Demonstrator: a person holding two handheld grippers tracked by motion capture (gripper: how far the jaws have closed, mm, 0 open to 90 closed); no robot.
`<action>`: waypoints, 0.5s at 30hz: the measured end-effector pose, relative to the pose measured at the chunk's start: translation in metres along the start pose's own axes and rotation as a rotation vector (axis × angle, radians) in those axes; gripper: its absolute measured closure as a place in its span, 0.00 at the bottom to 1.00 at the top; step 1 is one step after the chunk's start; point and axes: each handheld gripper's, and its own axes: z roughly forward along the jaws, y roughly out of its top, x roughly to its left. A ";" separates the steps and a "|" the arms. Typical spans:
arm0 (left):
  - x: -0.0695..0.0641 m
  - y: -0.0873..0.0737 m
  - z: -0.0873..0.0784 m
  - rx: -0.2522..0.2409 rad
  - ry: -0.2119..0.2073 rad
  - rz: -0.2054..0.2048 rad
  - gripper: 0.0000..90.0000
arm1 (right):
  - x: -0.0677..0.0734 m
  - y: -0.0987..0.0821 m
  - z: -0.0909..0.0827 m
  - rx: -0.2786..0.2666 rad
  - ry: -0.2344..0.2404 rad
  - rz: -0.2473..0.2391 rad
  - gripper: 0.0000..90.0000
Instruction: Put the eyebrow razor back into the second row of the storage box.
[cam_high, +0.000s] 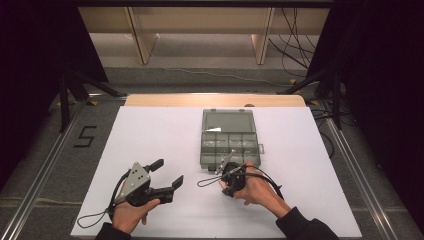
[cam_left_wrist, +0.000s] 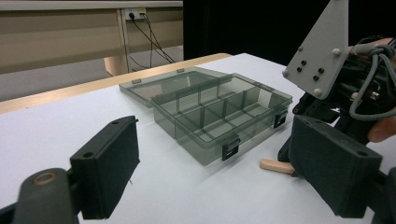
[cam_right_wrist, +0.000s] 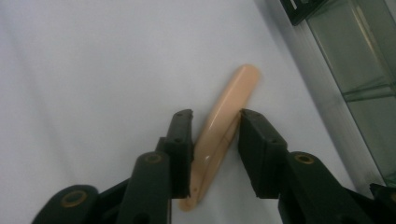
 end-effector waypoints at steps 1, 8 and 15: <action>0.000 0.000 0.000 0.000 0.001 -0.005 0.18 | -0.001 0.000 0.000 -0.002 0.001 -0.004 0.76; 0.000 0.000 0.000 0.001 -0.001 -0.005 0.18 | -0.005 0.002 0.000 0.019 0.011 -0.015 0.82; 0.000 0.000 0.000 0.001 -0.002 -0.003 0.18 | -0.008 0.002 -0.001 0.018 0.030 0.003 0.82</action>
